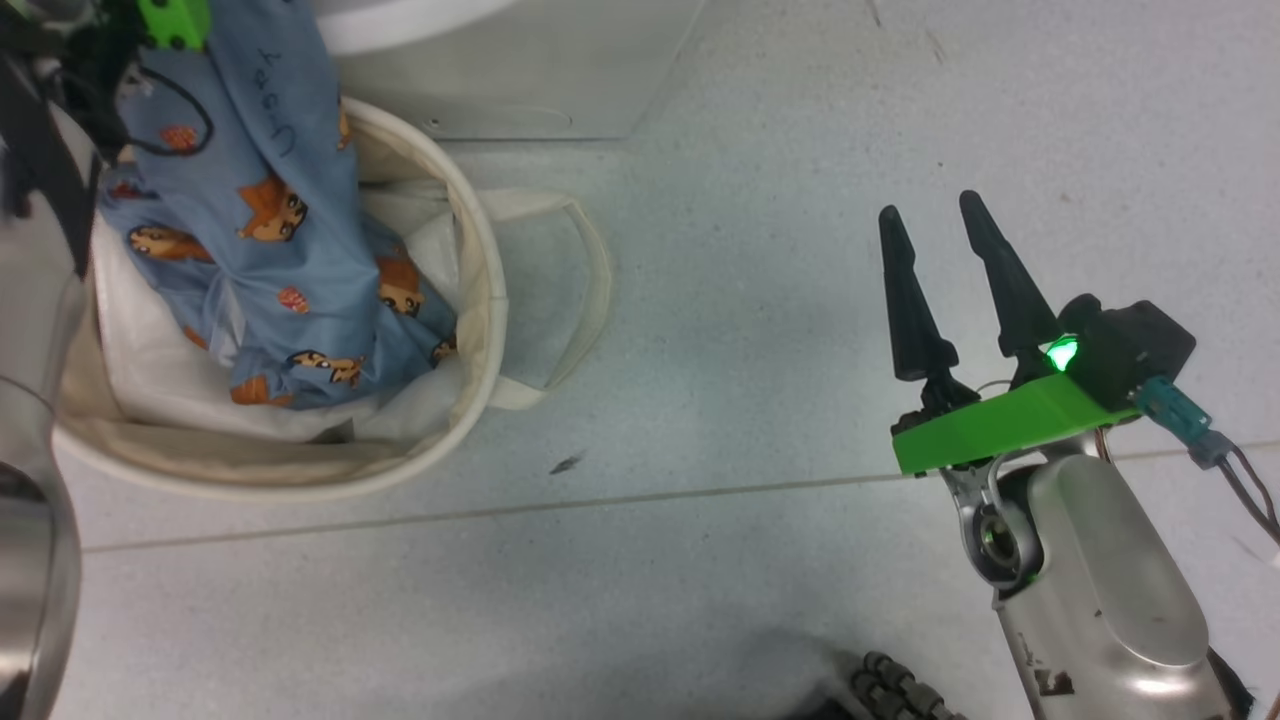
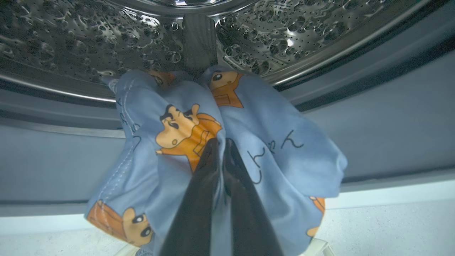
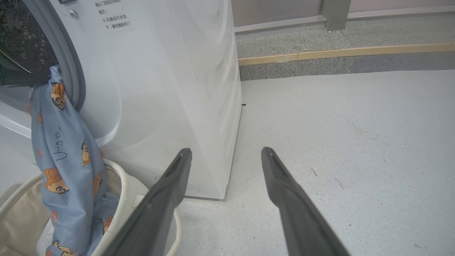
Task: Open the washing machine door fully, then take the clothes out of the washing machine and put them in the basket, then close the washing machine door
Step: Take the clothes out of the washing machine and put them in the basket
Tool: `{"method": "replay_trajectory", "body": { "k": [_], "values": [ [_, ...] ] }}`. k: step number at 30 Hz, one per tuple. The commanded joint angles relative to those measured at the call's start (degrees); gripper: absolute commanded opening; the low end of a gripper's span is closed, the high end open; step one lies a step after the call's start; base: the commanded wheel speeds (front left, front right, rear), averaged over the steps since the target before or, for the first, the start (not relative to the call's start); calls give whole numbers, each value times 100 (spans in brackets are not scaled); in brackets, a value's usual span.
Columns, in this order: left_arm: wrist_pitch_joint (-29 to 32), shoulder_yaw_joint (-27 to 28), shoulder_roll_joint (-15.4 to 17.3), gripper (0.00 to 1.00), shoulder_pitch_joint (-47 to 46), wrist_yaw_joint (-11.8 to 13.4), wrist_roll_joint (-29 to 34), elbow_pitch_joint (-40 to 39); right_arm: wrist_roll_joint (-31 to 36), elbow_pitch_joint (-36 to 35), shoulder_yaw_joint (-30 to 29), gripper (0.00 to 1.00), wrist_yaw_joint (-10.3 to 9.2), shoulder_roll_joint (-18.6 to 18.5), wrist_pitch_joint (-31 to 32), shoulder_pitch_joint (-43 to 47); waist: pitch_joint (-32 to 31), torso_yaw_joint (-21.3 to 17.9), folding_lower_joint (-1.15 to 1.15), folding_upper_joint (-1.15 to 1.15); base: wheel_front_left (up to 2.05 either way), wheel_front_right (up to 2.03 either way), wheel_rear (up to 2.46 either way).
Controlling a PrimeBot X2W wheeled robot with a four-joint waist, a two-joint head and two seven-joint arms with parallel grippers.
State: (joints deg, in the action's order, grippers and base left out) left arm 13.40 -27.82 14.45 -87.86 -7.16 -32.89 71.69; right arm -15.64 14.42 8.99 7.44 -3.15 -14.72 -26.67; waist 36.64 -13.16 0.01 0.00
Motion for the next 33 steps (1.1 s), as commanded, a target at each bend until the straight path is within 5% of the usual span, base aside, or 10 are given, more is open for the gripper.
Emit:
{"method": "replay_trajectory", "body": {
  "k": [1,11,25,33],
  "values": [
    [-87,-5,172,0,-92,-31,-66,-232,42,-128,77,100,5,27,-28,126,-71,22,-1,0,0,0,0],
    [-843,-621,376,0,624,-32,-772,-1268,72,20,66,100,5,27,-28,273,-678,173,-1,0,0,0,0],
    [-2010,-1317,1143,0,1863,-30,-1218,-2339,3,299,104,100,5,27,-28,711,-1766,532,-1,0,0,0,0],
    [-2225,-1392,1497,0,2883,340,-1198,-3325,-26,440,135,100,5,27,-28,951,-2225,691,-1,0,0,0,0]
  ]
}}
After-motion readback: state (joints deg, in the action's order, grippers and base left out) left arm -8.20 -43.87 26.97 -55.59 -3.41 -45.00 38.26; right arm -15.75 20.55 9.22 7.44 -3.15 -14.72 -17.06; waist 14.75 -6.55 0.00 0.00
